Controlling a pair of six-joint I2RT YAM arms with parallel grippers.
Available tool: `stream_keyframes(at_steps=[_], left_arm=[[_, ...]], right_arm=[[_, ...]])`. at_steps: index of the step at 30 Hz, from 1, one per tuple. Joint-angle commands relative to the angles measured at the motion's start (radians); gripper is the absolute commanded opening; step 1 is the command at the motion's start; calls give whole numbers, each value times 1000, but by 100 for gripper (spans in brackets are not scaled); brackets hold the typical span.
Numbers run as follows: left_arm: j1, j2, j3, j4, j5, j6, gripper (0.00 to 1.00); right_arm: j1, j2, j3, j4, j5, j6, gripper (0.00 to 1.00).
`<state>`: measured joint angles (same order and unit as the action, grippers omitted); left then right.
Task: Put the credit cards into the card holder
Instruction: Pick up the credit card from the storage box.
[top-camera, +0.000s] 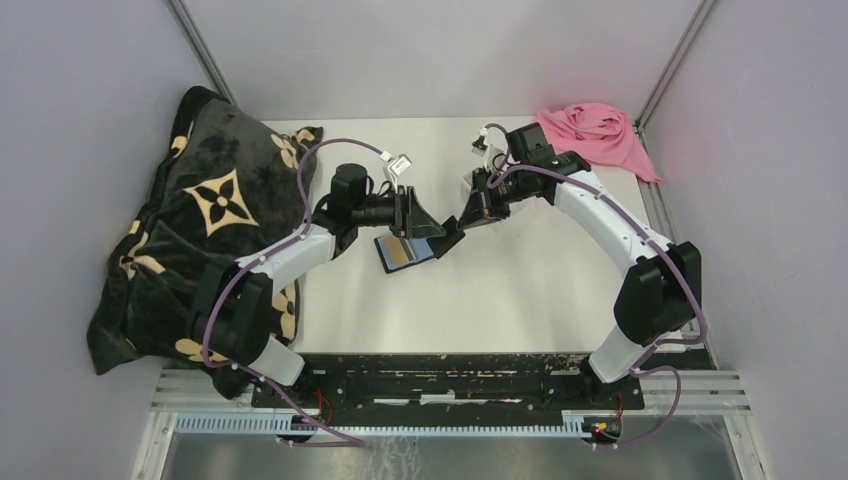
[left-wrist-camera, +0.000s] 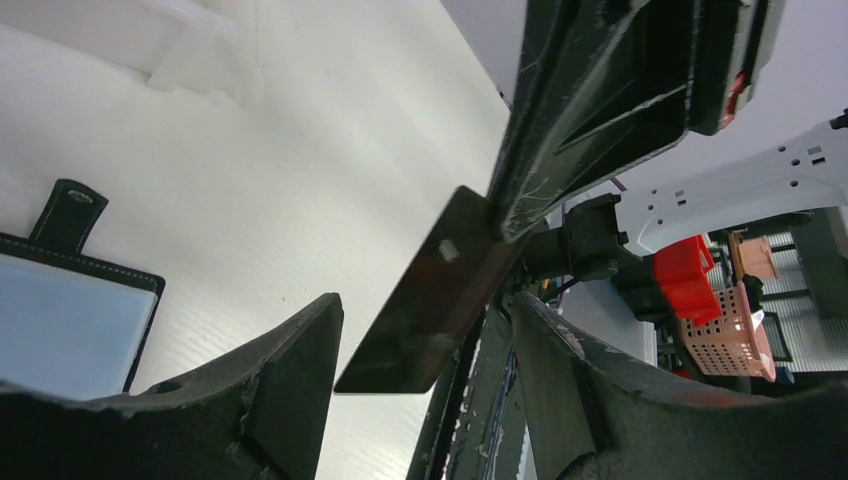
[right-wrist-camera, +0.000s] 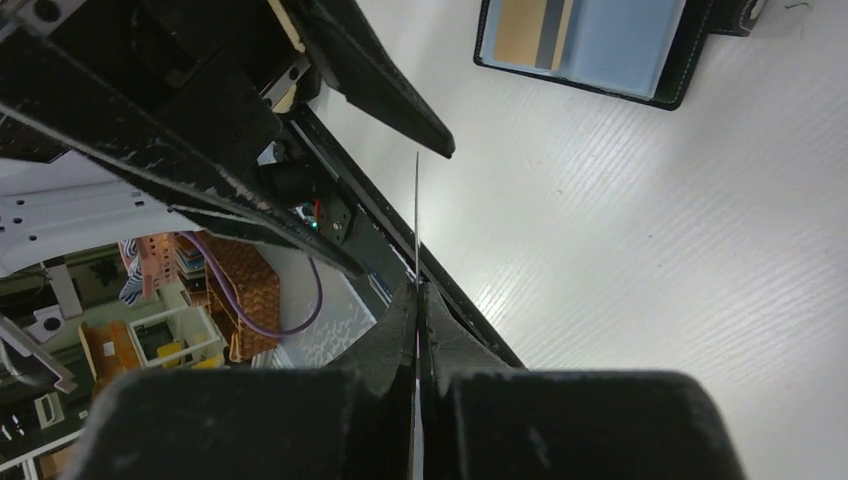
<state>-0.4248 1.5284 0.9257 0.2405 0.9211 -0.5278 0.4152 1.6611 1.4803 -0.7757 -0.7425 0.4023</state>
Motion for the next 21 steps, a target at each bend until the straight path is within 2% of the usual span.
stream_keyframes(at_steps=[1, 8, 14, 19, 21], left_arm=[[21, -30, -12, 14, 60, 54, 70], [24, -4, -7, 50, 113, 23, 66], [26, 20, 2, 59, 158, 0, 58], [25, 31, 3, 61, 176, -11, 42], [27, 37, 3, 68, 184, -20, 31]], right_arm=[[3, -58, -15, 79, -90, 30, 1], [4, -43, -27, 115, -138, 52, 1], [4, -22, -30, 143, -157, 61, 1], [3, -10, -29, 147, -161, 60, 1], [3, -6, -29, 151, -161, 61, 1]])
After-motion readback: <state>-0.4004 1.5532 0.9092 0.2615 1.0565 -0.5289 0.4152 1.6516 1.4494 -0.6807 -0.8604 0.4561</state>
